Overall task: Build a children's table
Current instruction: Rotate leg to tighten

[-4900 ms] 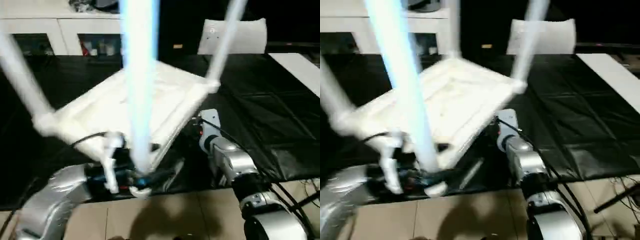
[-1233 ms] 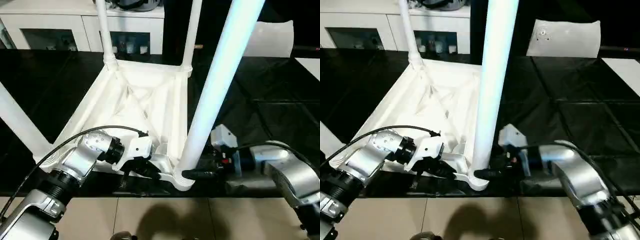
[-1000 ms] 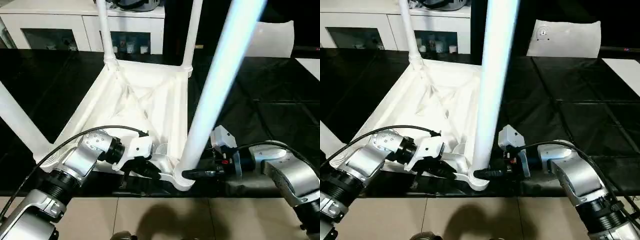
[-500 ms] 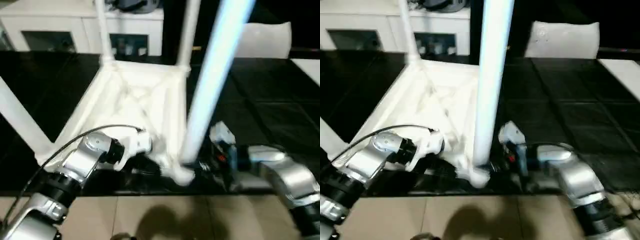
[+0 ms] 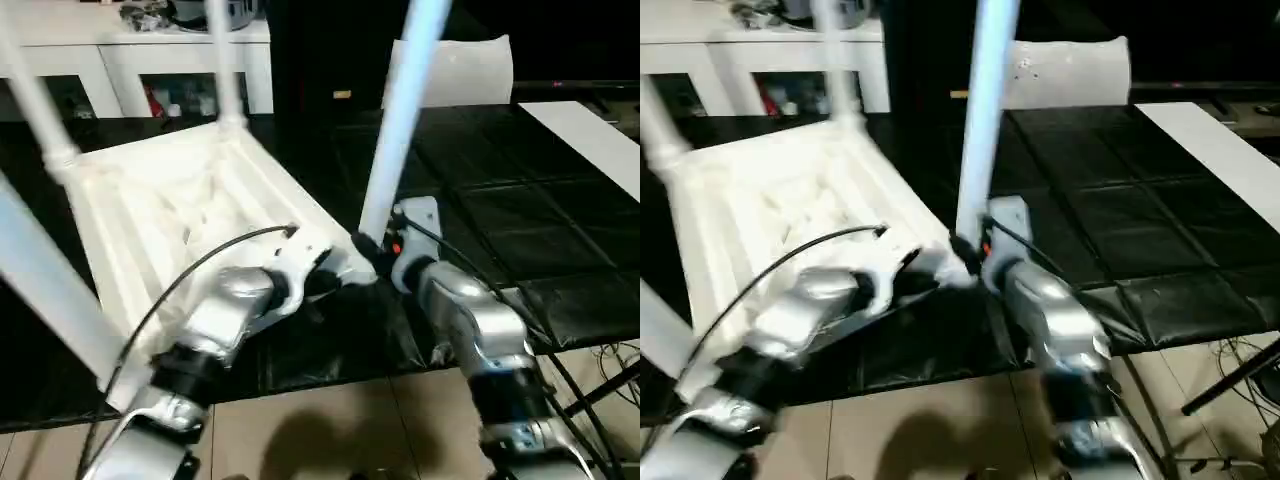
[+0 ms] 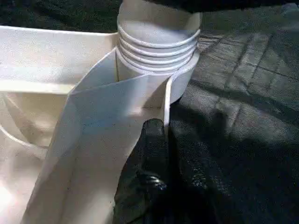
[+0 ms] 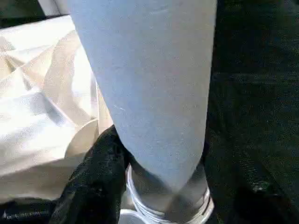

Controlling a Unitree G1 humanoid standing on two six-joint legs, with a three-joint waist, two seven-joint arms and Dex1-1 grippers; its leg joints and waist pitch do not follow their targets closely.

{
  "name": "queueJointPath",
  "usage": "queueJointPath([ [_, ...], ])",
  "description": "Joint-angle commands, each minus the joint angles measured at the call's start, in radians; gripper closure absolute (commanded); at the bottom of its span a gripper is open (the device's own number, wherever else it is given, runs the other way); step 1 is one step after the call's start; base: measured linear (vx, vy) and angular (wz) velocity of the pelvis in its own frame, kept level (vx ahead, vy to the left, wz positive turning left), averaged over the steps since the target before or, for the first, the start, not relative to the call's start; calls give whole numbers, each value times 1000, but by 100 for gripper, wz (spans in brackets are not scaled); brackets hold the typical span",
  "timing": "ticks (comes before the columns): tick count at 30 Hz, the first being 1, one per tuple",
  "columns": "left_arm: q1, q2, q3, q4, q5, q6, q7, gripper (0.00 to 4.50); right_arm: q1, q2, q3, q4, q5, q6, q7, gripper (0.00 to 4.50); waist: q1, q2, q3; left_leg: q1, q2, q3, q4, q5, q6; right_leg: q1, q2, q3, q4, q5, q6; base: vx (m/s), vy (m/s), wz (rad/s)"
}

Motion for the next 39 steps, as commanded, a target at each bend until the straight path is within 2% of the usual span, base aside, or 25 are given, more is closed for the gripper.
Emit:
queueJointPath([
  [1,-24,13,-36,-19,9,-41,-34,450,24,34,72,-21,32,-11,69,160,16,3,-67,3,68,-49,-72,-213,17,39,-113,75,-77,-343,-117,0,0,0],
  [2,-20,25,-41,-20,11,-50,-51,450,32,25,71,-29,31,-21,81,146,22,0,-70,-3,68,-47,-70,-180,30,40,-113,77,-70,-301,-125,0,0,0],
  [3,-11,57,-48,-22,14,-81,-92,450,55,-11,75,-59,27,-37,124,139,26,3,-70,-2,67,-44,-68,-163,40,39,-113,78,-68,-280,-132,0,0,0],
  [5,-4,77,-52,-22,13,-101,-129,450,71,-37,76,-80,28,-51,161,127,31,2,-72,-7,69,-42,-68,-124,52,45,-110,78,-60,-232,-146,0,0,0],
  [6,3,106,-59,-22,13,-134,-176,450,89,-71,66,-106,40,-62,202,127,40,6,-70,-3,69,-40,-66,-125,55,43,-110,78,-65,-239,-143,0,0,0],
  [9,13,160,-73,-17,0,-202,-273,450,113,-152,56,-138,52,-87,287,101,52,4,-69,1,72,-39,-70,-133,54,42,-106,77,-63,-258,-130,0,0,0],
  [10,19,193,-84,-15,-7,-238,-332,450,123,-198,54,-149,54,-103,341,92,54,8,-68,4,74,-40,-70,-141,52,39,-107,77,-66,-269,-130,0,0,0],
  [11,22,210,-93,-14,-8,-261,-360,450,129,-222,54,-157,58,-107,373,92,57,9,-67,8,77,-39,-72,-156,44,39,-106,78,-67,-283,-128,0,0,0],
  [13,23,240,-109,-7,-11,-291,-412,450,141,-267,57,-177,72,-112,444,57,64,8,-64,16,81,-38,-75,-193,29,31,-105,78,-70,-310,-131,0,0,0],
  [14,23,256,-118,-1,-12,-303,-444,450,147,-294,60,-188,84,-113,489,57,68,8,-63,16,80,-39,-75,-202,28,32,-107,77,-72,-322,-131,0,0,0],
  [15,23,290,-141,9,-8,-366,-520,450,159,-340,73,-214,110,-103,578,57,77,7,-63,17,81,-40,-76,-213,30,35,-107,79,-74,-337,-115,0,0,0],
  [17,23,300,-146,11,-12,-372,-547,450,168,-368,89,-228,116,-109,628,57,80,6,-61,19,81,-38,-78,-216,25,33,-107,79,-72,-344,-117,0,0,0],
  [18,22,310,-153,13,-18,-382,-586,450,178,-404,107,-246,129,-111,694,57,86,1,-61,19,82,-38,-77,-219,22,33,-111,80,-73,-358,-116,0,0,0],
  [19,21,312,-155,13,-19,-387,-595,450,180,-411,111,-250,134,-109,709,57,86,1,-61,19,82,-38,-77,-219,22,33,-111,80,-73,-358,-116,0,0,0],
  [20,18,321,-163,12,-28,-390,-637,450,185,-444,131,-262,148,-102,770,57,95,3,-60,18,81,-38,-77,-216,28,35,-114,80,-76,-380,-112,0,0,0],
  [22,11,331,-176,18,-37,-418,-695,450,187,-480,155,-268,164,-101,842,57,101,1,-60,17,82,-38,-77,-213,31,35,-113,79,-76,-393,-106,0,0,0],
  [23,11,331,-176,18,-37,-418,-695,450,187,-480,155,-268,164,-101,842,84,101,1,-60,16,81,-38,-76,-212,30,34,-113,78,-78,-404,-105,0,0,0],
  [24,6,335,-184,20,-37,-426,-715,450,182,-492,167,-264,163,-99,870,84,103,-3,-61,18,81,-38,-76,-214,28,33,-114,77,-79,-415,-104,0,0,0],
  [25,-2,340,-195,26,-35,-439,-740,450,177,-503,180,-261,168,-87,899,92,108,-1,-61,20,81,-38,-76,-211,30,32,-113,77,-80,-423,-100,0,0,0],
  [26,-8,343,-203,30,-34,-447,-756,450,173,-512,188,-259,172,-79,919,97,108,-6,-60,18,82,-38,-77,-208,33,33,-112,77,-80,-425,-97,0,0,0],
  [31,-22,336,-210,46,-23,-468,-789,450,152,-520,212,-240,186,-57,972,142,121,-4,-63,19,84,-38,-76,-192,25,32,-115,76,-76,-411,-101,0,0,0],
  [34,-26,333,-206,55,-23,-471,-793,450,146,-523,218,-236,194,-44,993,165,121,-7,-63,18,83,-37,-76,-189,26,33,-115,76,-77,-416,-98,0,0,0],
  [36,-29,333,-205,65,-23,-476,-794,450,142,-525,219,-232,195,-42,1001,187,124,-2,-63,18,82,-38,-75,-191,24,32,-117,76,-78,-426,-95,0,0,0],
  [38,-30,332,-202,74,-26,-479,-795,450,138,-527,223,-226,197,-35,1012,208,124,-7,-64,18,82,-38,-75,-189,24,33,-115,75,-78,-423,-91,0,0,0],
  [39,-30,332,-200,75,-26,-480,-794,450,138,-526,223,-226,197,-34,1014,218,125,-5,-64,18,83,-38,-75,-186,25,33,-115,75,-77,-417,-92,0,0,0],
])
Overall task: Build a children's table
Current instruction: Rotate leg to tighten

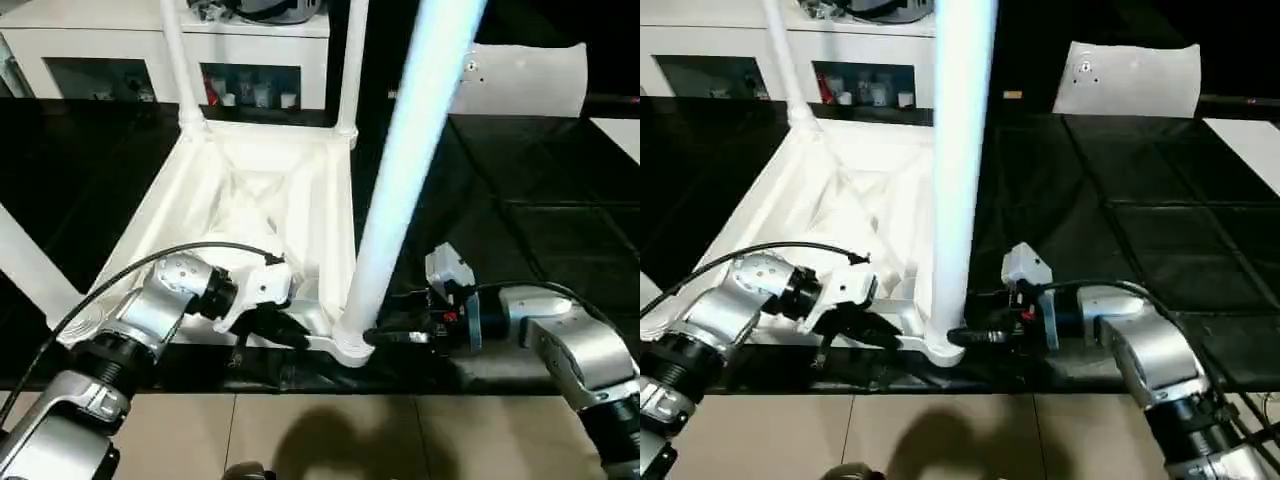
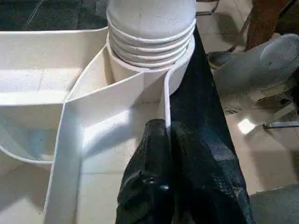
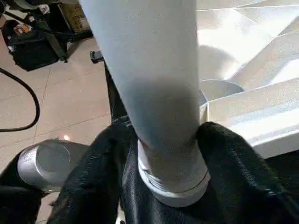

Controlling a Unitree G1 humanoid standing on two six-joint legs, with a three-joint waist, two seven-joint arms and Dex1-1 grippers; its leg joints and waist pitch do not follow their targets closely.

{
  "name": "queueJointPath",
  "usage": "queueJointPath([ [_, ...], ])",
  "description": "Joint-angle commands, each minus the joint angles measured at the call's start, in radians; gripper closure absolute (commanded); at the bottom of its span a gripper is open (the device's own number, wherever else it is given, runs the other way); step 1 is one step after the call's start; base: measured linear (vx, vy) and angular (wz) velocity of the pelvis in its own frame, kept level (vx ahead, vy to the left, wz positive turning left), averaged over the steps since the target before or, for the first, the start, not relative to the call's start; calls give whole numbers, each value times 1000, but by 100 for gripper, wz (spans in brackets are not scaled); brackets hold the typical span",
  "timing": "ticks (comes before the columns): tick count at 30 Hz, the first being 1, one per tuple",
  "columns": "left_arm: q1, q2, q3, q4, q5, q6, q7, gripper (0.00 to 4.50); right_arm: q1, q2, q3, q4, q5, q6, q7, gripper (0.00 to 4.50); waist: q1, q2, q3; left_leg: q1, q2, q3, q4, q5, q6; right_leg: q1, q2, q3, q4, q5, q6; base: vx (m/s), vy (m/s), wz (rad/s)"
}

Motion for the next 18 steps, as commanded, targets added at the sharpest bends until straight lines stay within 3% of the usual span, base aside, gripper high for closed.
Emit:
queueJointPath([
  [1,-13,-15,-40,4,16,-20,-25,450,-6,1,32,-9,16,11,43,218,-5,-4,-64,18,81,-40,-72,-185,28,37,-118,73,-83,-417,-88,0,0,0],
  [7,-19,-32,-23,16,16,-13,-7,450,-6,17,40,-8,13,7,36,263,4,0,-64,19,81,-39,-72,-187,24,38,-119,73,-84,-409,-92,0,0,0],
  [11,-26,-35,-23,25,18,-16,-7,450,-15,32,42,7,-25,-34,-6,282,4,0,-62,20,78,-40,-72,-205,17,36,-119,71,-91,-454,-77,0,0,0],
  [15,-34,-39,-26,42,28,-30,-4,450,-33,43,38,30,-39,-50,-18,240,-4,0,-56,29,74,-42,-72,-249,9,33,-119,65,-105,-542,-55,0,0,0],
  [18,-37,-42,-27,48,33,-36,-5,450,-39,50,41,22,-40,-46,-21,199,-6,2,-57,30,80,-45,-75,-263,6,32,-118,65,-104,-533,-54,0,0,0],
])
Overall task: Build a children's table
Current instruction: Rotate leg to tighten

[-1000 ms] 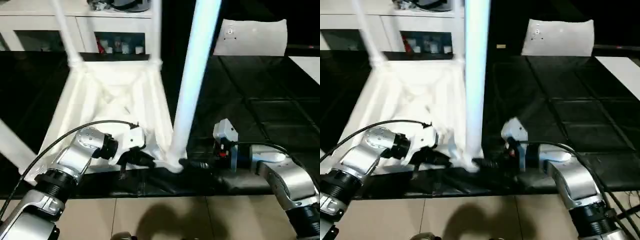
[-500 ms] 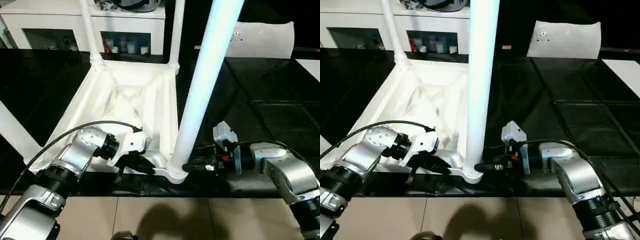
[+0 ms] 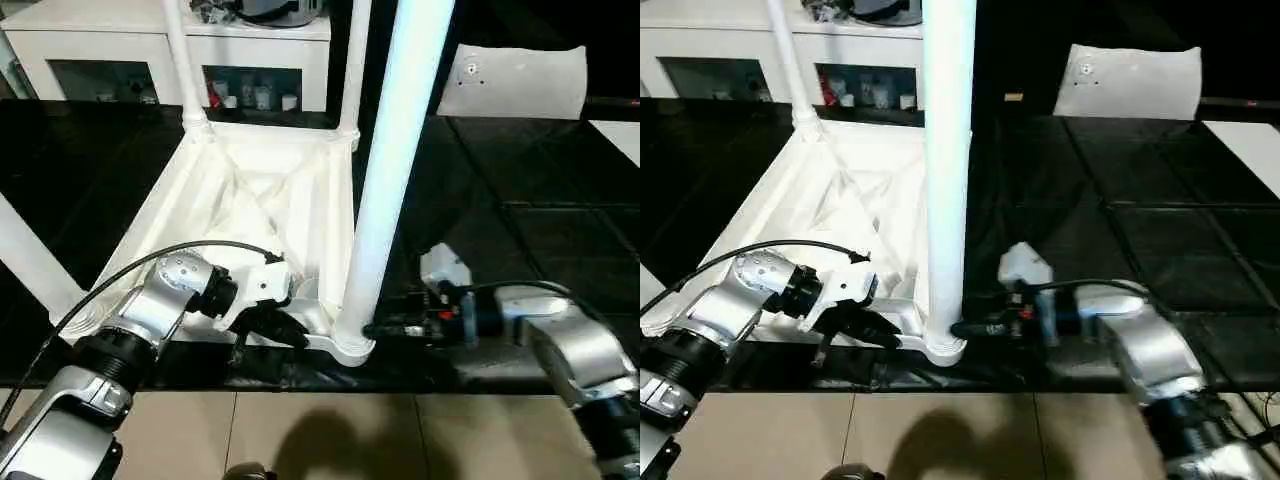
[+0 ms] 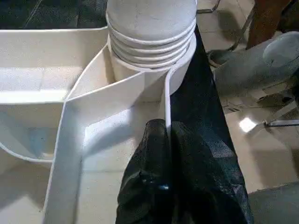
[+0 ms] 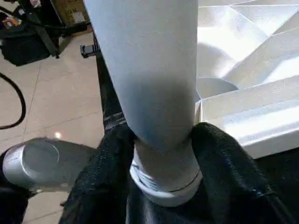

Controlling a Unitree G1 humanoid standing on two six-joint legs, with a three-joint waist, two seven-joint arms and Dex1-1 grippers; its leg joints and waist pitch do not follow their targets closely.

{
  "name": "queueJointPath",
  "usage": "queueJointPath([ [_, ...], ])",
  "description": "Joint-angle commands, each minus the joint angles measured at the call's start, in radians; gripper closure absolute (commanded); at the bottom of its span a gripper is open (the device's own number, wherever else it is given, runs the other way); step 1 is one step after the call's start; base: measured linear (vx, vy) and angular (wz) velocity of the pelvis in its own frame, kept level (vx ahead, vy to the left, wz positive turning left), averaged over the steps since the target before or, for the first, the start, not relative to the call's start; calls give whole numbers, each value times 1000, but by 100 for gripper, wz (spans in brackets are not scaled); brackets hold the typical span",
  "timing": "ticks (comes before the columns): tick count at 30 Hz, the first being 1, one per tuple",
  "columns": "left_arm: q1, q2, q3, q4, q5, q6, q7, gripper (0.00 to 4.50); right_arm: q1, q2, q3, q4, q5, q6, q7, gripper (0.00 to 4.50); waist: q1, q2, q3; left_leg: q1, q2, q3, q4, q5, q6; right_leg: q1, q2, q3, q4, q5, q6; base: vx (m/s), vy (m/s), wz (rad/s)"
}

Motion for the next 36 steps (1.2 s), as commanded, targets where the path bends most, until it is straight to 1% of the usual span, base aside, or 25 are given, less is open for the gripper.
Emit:
queueJointPath([
  [1,-18,-25,-31,4,24,-17,-4,450,-24,22,32,-20,0,-11,-4,194,-9,2,-57,26,80,-45,-77,-267,6,27,-119,66,-103,-526,-58,0,0,0],
  [4,-26,-25,-33,15,31,-28,-3,450,-30,44,45,-4,-32,-39,-28,185,-8,5,-60,28,82,-45,-78,-266,-3,24,-121,71,-96,-479,-82,0,0,0],
  [5,-29,-24,-33,18,31,-29,-4,450,-32,48,46,-1,-34,-40,-29,185,-8,5,-60,28,82,-45,-78,-266,-3,24,-121,71,-96,-479,-82,0,0,0],
  [6,-30,-24,-32,19,31,-30,-4,450,-33,51,45,2,-38,-43,-35,185,-4,9,-60,28,84,-45,-79,-262,-6,25,-121,74,-92,-454,-94,0,0,0],
  [8,-31,-24,-30,22,32,-31,-5,450,-35,57,40,9,-31,-38,-35,185,1,5,-62,24,85,-44,-79,-253,-5,29,-123,75,-88,-434,-99,0,0,0],
  [9,-33,-24,-29,25,33,-33,-6,450,-38,61,38,15,-21,-29,-29,202,3,9,-63,22,85,-45,-79,-245,-5,31,-124,76,-85,-420,-101,0,0,0],
  [10,-33,-23,-29,26,35,-33,-5,450,-39,61,38,15,-17,-24,-25,202,2,6,-62,21,85,-44,-80,-243,-4,31,-123,75,-84,-413,-102,0,0,0],
  [11,-32,-22,-29,25,36,-33,-5,450,-40,60,38,14,-14,-20,-21,202,2,6,-62,21,85,-44,-80,-243,-3,32,-123,75,-84,-414,-102,0,0,0],
  [13,-32,-24,-24,30,32,-31,-6,450,-39,54,40,7,-3,-5,-1,231,3,5,-61,22,84,-43,-79,-246,-2,31,-124,75,-87,-436,-97,0,0,0],
  [17,-31,-23,-22,32,35,-35,-5,450,-34,42,46,-4,4,11,18,242,4,4,-62,22,86,-43,-80,-240,-3,32,-124,76,-87,-429,-94,0,0,0],
  [19,-28,-26,-17,29,29,-26,-4,450,-31,41,49,-6,6,19,21,247,4,8,-62,21,86,-44,-80,-243,-4,31,-123,76,-85,-420,-98,0,0,0],
  [20,-23,-32,-11,21,22,-12,6,450,-24,46,50,-11,9,25,17,248,4,6,-62,21,86,-44,-80,-245,-5,32,-124,76,-85,-420,-99,0,0,0],
  [23,-17,-39,-4,10,19,11,26,450,-12,58,48,-25,15,38,0,250,4,8,-61,21,86,-44,-81,-248,-8,32,-124,76,-86,-424,-101,0,0,0],
  [24,-12,-51,6,1,22,59,70,450,-3,90,36,-30,16,60,-64,250,3,8,-60,23,86,-45,-81,-253,-9,31,-124,76,-87,-431,-101,0,0,0],
  [25,-12,-53,8,-1,22,68,77,450,-2,95,33,-30,15,64,-75,250,1,7,-59,23,87,-46,-82,-258,-13,30,-125,75,-88,-440,-102,0,0,0],
  [26,-11,-65,15,-1,22,79,103,450,-1,112,26,-26,10,67,-109,250,-2,3,-58,23,87,-46,-83,-266,-15,30,-125,75,-90,-453,-99,0,0,0],
  [27,-11,-100,39,-7,18,123,176,450,-4,172,8,-9,-12,88,-223,250,-4,6,-56,26,82,-47,-81,-282,-19,28,-127,72,-96,-493,-90,0,0,0],
  [28,-11,-111,46,-10,16,140,199,450,-6,193,2,-3,-20,98,-263,250,-9,6,-53,25,83,-47,-82,-293,-25,27,-126,73,-97,-509,-86,0,0,0],
  [29,-11,-132,57,-14,20,171,249,450,-12,235,-13,11,-33,109,-338,250,-17,5,-52,28,79,-52,-81,-319,-36,25,-126,65,-102,-559,-73,0,0,0],
  [30,-13,-165,73,-20,24,212,320,450,-24,304,-46,29,-33,138,-443,250,-23,0,-51,29,77,-52,-81,-327,-40,24,-125,63,-108,-581,-63,0,0,0],
  [32,-14,-199,87,-24,33,247,395,450,-36,375,-82,45,-25,167,-543,250,-55,5,-46,31,71,-60,-78,-376,-50,22,-124,47,-123,-652,-29,0,0,0],
  [33,-20,-221,98,-18,42,262,451,450,-45,408,-94,59,-36,172,-597,250,-70,6,-46,30,71,-65,-78,-401,-51,24,-122,40,-128,-659,-14,0,0,0],
  [34,-25,-244,109,-13,42,280,492,450,-55,435,-99,74,-48,174,-642,250,-75,8,-46,33,70,-65,-78,-416,-48,24,-121,36,-131,-658,-10,0,0,0],
  [35,-36,-300,138,-6,43,316,596,450,-83,511,-127,112,-68,184,-762,250,-90,11,-48,35,70,-67,-78,-430,-46,25,-123,35,-132,-641,-13,0,0,0],
  [36,-41,-319,148,-3,41,329,628,450,-97,538,-139,133,-76,190,-812,250,-106,19,-50,30,72,-71,-80,-441,-54,27,-122,32,-128,-613,-28,0,0,0],
])
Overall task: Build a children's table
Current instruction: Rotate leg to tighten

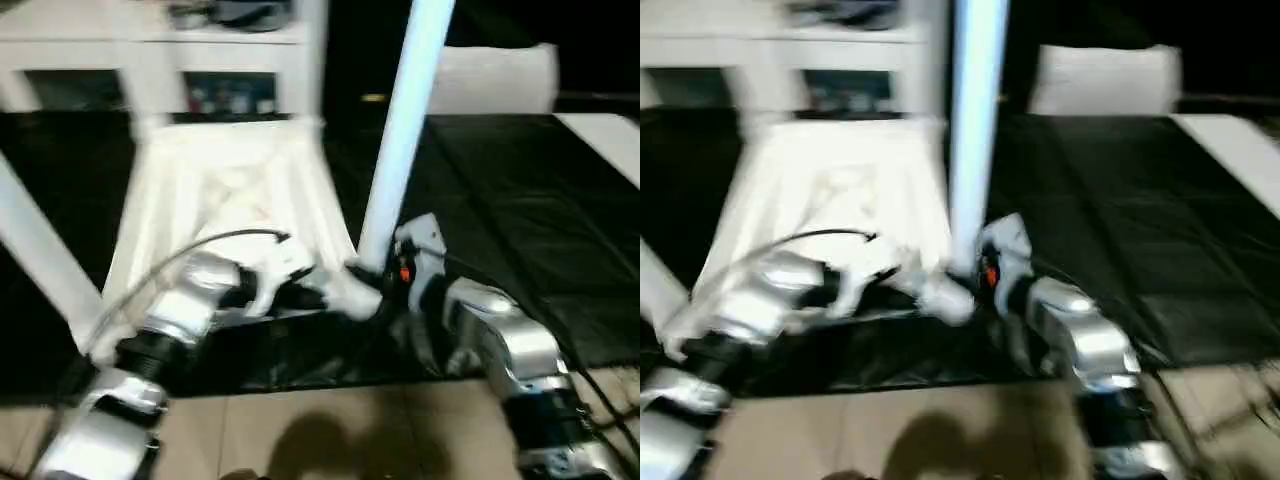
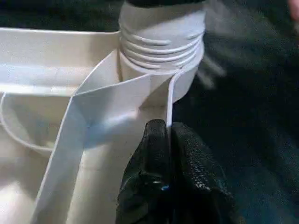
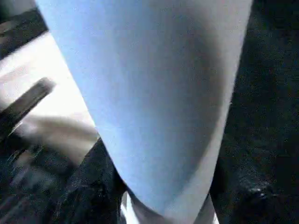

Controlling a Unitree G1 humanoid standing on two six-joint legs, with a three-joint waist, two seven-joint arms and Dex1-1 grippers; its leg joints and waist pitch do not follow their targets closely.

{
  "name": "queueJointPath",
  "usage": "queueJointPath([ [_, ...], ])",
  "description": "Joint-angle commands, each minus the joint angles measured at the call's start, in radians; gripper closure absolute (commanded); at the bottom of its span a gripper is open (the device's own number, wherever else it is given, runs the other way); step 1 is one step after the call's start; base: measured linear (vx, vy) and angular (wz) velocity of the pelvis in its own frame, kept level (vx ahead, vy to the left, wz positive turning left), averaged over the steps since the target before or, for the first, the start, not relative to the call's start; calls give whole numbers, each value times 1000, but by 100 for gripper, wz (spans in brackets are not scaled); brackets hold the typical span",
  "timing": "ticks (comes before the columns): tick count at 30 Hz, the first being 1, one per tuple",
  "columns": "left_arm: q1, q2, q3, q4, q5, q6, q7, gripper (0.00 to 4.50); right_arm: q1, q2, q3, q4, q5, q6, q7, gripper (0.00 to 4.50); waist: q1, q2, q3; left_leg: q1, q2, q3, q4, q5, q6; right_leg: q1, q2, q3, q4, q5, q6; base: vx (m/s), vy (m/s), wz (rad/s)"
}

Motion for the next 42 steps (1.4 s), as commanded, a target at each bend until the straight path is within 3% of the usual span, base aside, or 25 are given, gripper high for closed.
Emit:
queueJointPath([
  [1,-37,-70,12,-13,-15,21,119,450,-23,101,62,24,60,47,-31,250,-13,11,-52,20,71,-69,-81,-442,-48,20,-120,43,-111,-602,-28,0,0,0],
  [2,-40,-81,18,-13,-14,31,139,450,-32,118,53,35,55,53,-64,250,-15,13,-56,21,69,-65,-80,-418,-36,19,-122,50,-111,-563,-35,0,0,0],
  [3,-47,-96,26,-12,-5,41,178,450,-41,134,60,43,38,45,-79,250,-19,12,-55,15,69,-62,-81,-391,-27,18,-122,57,-105,-525,-54,0,0,0],
  [4,-55,-112,33,-11,6,49,213,450,-50,151,77,52,8,20,-91,215,-20,12,-55,13,69,-61,-82,-382,-24,17,-121,59,-104,-514,-60,0,0,0],
  [6,-54,-113,33,-16,10,44,212,450,-48,147,91,51,-18,-21,-92,180,-21,11,-55,11,70,-58,-82,-365,-17,19,-121,63,-100,-491,-73,0,0,0],
  [11,-41,-66,-1,-38,27,17,139,450,-28,122,61,13,-15,-70,-75,135,-12,8,-61,0,73,-51,-83,-267,7,27,-122,77,-80,-368,-109,0,0,0],
  [13,-30,-31,-17,-48,26,-21,81,450,-9,69,64,-21,-6,-84,-6,122,-7,7,-64,-5,73,-49,-81,-231,25,32,-120,79,-72,-335,-115,0,0,0],
  [15,-18,18,-31,-50,18,-73,-6,450,20,-15,58,-57,17,-102,108,99,3,8,-73,-13,73,-45,-74,-146,52,38,-118,82,-57,-232,-133,0,0,0],
  [17,-13,33,-39,-50,17,-94,-38,450,27,-42,56,-62,22,-103,144,87,11,9,-74,-15,75,-41,-71,-102,74,35,-115,83,-46,-153,-153,0,0,0],
  [18,-10,41,-43,-50,14,-112,-58,450,32,-65,60,-64,20,-106,169,68,11,3,-74,-15,73,-40,-70,-100,78,34,-114,83,-46,-150,-158,0,0,0],
  [20,8,68,-54,-68,-8,-151,-144,450,42,-121,67,-69,25,-110,238,52,22,3,-74,-19,69,-36,-65,-97,80,35,-116,86,-44,-169,-161,0,0,0],
  [22,22,107,-76,-87,-25,-185,-235,450,60,-210,100,-92,35,-128,377,43,30,4,-70,-14,73,-34,-66,-121,80,29,-114,85,-50,-219,-149,0,0,0],
  [25,28,134,-90,-85,-36,-213,-298,450,75,-279,127,-119,57,-134,495,43,47,6,-68,-7,80,-33,-69,-142,71,23,-110,84,-53,-261,-133,0,0,0],
  [27,29,150,-103,-77,-33,-238,-338,450,81,-324,143,-130,78,-136,581,43,59,1,-67,-1,83,-32,-70,-155,62,20,-111,85,-53,-280,-128,0,0,0],
  [30,35,182,-132,-74,-28,-270,-417,450,85,-386,165,-142,123,-113,701,83,70,1,-66,-2,81,-32,-70,-171,59,22,-114,86,-57,-312,-122,0,0,0],
  [32,37,189,-138,-77,-30,-273,-435,450,85,-395,167,-143,131,-108,719,95,73,0,-66,-4,80,-32,-70,-167,57,22,-114,85,-57,-327,-117,0,0,0],
  [33,41,199,-144,-86,-35,-270,-457,450,87,-411,174,-149,141,-104,749,95,76,-5,-67,-4,80,-32,-69,-163,56,22,-115,85,-56,-332,-117,0,0,0],
  [34,40,206,-149,-87,-36,-274,-471,450,87,-417,176,-150,147,-99,766,118,78,-6,-67,-4,79,-32,-69,-156,58,22,-115,85,-57,-339,-114,0,0,0],
  [42,29,234,-163,-69,-26,-303,-529,450,82,-455,203,-152,167,-84,847,183,88,-9,-69,-4,81,-32,-69,-140,57,20,-114,84,-54,-327,-110,0,0,0],
])
